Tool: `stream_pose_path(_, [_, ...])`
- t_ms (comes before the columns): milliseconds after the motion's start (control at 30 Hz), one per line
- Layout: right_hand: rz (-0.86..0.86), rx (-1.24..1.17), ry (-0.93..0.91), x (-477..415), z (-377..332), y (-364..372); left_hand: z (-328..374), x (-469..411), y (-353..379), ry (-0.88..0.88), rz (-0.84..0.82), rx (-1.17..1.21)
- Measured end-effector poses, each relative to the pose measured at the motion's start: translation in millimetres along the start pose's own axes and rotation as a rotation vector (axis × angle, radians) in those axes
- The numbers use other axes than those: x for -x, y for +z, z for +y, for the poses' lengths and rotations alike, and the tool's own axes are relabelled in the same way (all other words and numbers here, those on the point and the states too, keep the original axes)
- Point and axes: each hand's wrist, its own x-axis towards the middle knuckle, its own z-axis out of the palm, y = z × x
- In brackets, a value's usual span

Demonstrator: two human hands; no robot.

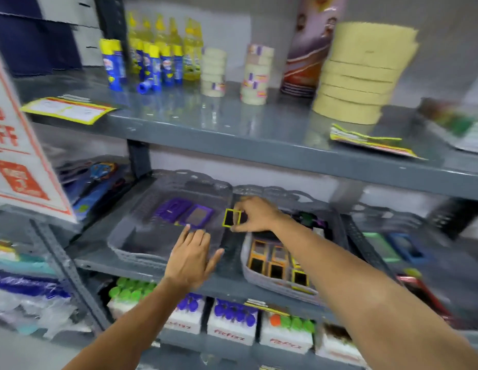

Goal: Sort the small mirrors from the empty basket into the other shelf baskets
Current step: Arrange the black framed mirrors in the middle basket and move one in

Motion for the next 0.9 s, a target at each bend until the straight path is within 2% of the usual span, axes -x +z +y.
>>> stream_pose_path(200, [0.015,-0.038,0.203,94,77,-11,73,-24,12,0.082,-0.129,0.092])
stream_pose_path(367, [-0.075,-0.007,0.276,151,113,0,95,-26,19,0.028,-0.224,0.145])
stream_pose_path(600, [-0.188,0.045,0.300,185,118,26,95,-25,34,0.005,-0.255,0.156])
stream_pose_path(900, [-0.376,0.409,0.179,174,108,43,97,-21,34,-0.042,-0.295,0.178])
